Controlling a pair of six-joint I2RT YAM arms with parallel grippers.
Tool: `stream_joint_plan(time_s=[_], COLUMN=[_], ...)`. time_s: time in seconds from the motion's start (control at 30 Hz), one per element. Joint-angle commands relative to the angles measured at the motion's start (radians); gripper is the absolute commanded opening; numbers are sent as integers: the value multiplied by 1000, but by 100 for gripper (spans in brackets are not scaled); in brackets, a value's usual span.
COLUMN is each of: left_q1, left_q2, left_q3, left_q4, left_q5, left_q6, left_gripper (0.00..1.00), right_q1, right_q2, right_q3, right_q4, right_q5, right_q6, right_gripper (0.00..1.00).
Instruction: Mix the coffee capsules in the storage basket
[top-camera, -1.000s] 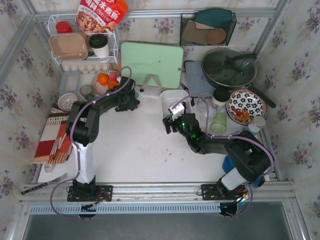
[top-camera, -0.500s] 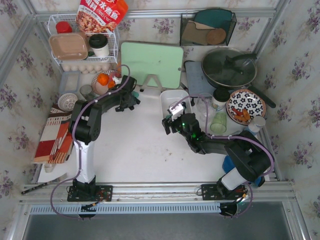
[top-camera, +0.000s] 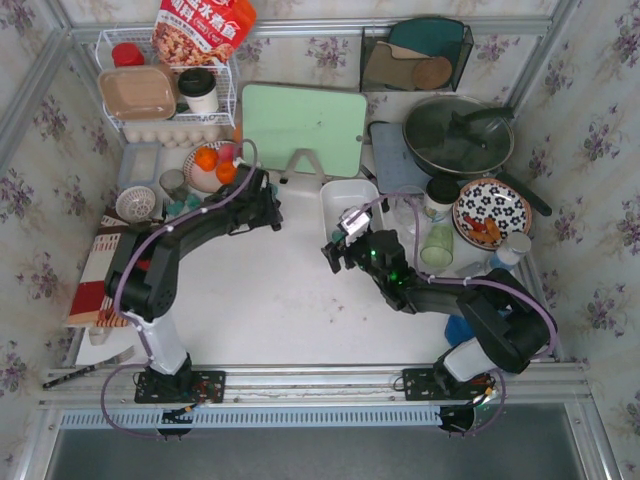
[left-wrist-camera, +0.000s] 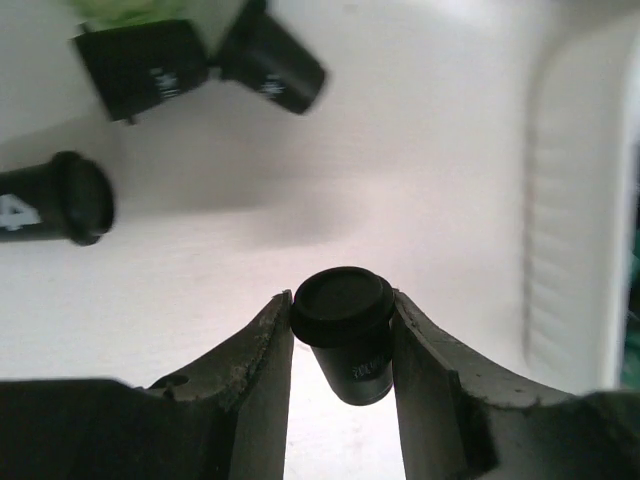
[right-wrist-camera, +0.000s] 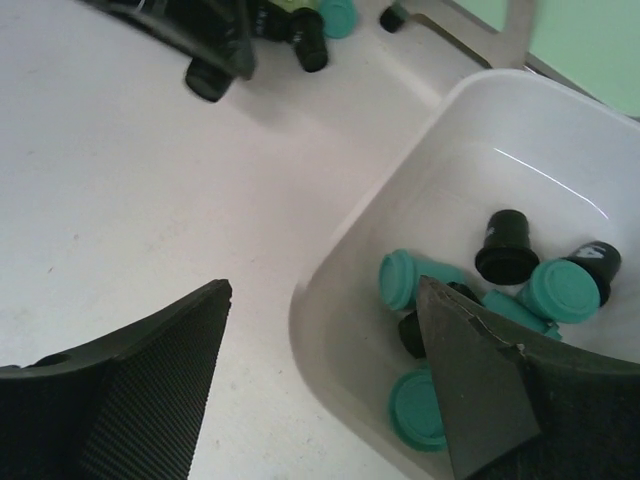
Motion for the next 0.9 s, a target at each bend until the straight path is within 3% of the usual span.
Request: stream_joint_plan(time_s=[0.0,0.2,0.33,0.6,0.87], left_q1=[0,-1,-20,-136,-179], left_q2=[-86,-203,-260,-352,-353], left_q3=[-73,-231,-295,-318,-300], left_q4=[206,406,502,475,448], left_q5=[363,701,847,909,911], left_q6=[158,278,277,352,367], left_gripper=[34,34,33,32,32], right_q1=[1,3,5,19,40], right_q2=[-29,-65,-58,-31,-48], right_q3=[-76,-256,-284,-301,-332], right_q4=[180,591,676,780,827], right_q5=[-193,-404,-412,-394,-346], right_q6=[-75,-168,-196,-228,-284], right_gripper=[84,91,92,94,93])
